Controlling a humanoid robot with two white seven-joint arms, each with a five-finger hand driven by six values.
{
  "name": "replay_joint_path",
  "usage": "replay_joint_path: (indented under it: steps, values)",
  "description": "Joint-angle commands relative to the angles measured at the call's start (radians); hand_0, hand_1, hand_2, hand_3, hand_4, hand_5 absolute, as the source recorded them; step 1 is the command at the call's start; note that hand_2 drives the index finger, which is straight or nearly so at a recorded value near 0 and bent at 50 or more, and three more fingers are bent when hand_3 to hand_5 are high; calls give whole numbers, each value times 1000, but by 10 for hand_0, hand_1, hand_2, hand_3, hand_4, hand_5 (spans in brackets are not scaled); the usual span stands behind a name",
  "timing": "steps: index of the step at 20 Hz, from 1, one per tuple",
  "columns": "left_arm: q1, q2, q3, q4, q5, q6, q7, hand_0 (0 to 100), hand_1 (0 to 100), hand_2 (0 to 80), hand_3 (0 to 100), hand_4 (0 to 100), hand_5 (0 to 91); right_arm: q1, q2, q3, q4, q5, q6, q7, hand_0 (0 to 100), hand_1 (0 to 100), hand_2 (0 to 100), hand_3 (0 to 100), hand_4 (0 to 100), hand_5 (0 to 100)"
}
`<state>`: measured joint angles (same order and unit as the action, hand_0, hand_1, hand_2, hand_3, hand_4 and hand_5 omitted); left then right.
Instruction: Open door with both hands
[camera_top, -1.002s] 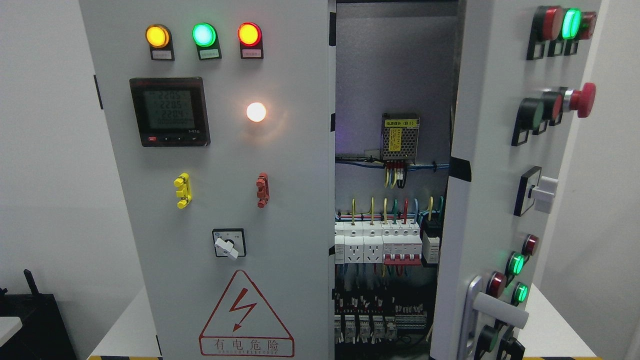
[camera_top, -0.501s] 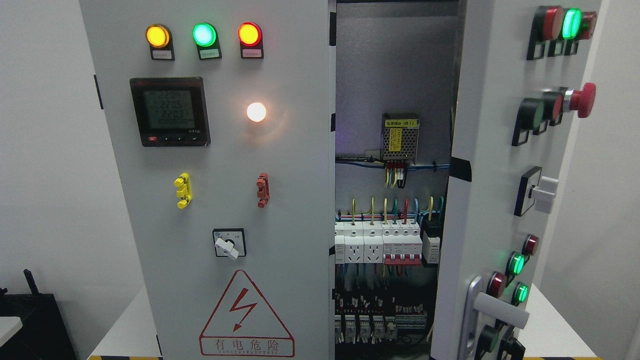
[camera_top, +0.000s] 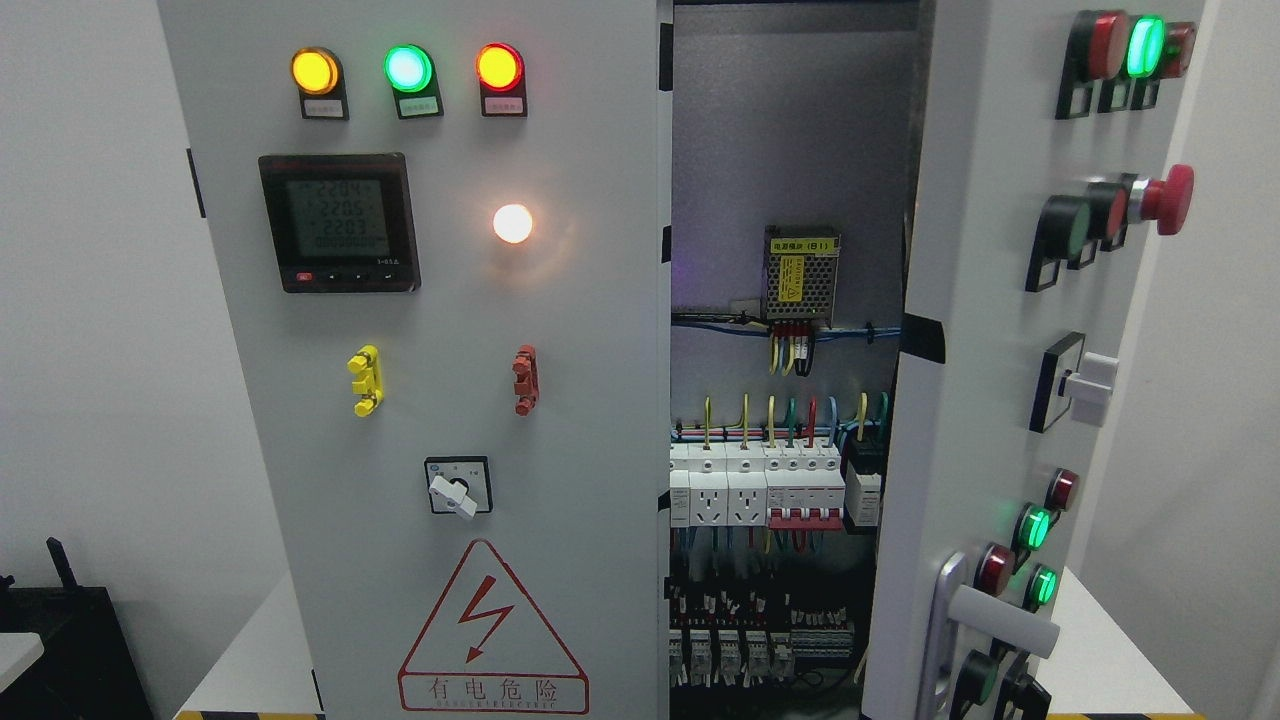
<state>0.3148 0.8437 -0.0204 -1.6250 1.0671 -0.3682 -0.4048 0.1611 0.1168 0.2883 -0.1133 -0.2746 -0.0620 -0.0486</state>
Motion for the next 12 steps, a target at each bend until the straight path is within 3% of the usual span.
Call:
replay_joint_path:
  steps: [1, 3, 8, 10, 12]
  values:
    - [-80, 342, -12, -229, 174, 2, -61, 0, 0, 0, 0, 30, 0, 0, 0, 0, 0, 0, -1, 0, 0, 0, 0, 0, 0, 0]
    - [-95, 351, -10, -230, 198, 2, -113, 0, 0, 0, 0, 29, 0, 0, 0, 0, 0, 0, -1, 0, 0, 0, 0, 0, 0, 0]
    - [-169, 434, -10, -228, 347, 15, -248, 0, 0, 0, 0, 29, 0, 0, 0, 0, 0, 0, -1, 1, 0, 0, 0, 0, 0, 0]
    - [-212, 454, -10, -228, 399, 67, -270, 0, 0, 0, 0, 29, 0, 0, 0, 0, 0, 0, -1, 1, 0, 0, 0, 0, 0, 0]
    - [-268, 445, -10, -226, 409, 176, -296, 0, 0, 0, 0, 29, 0, 0, 0, 0, 0, 0, -1, 1, 0, 0, 0, 0, 0, 0]
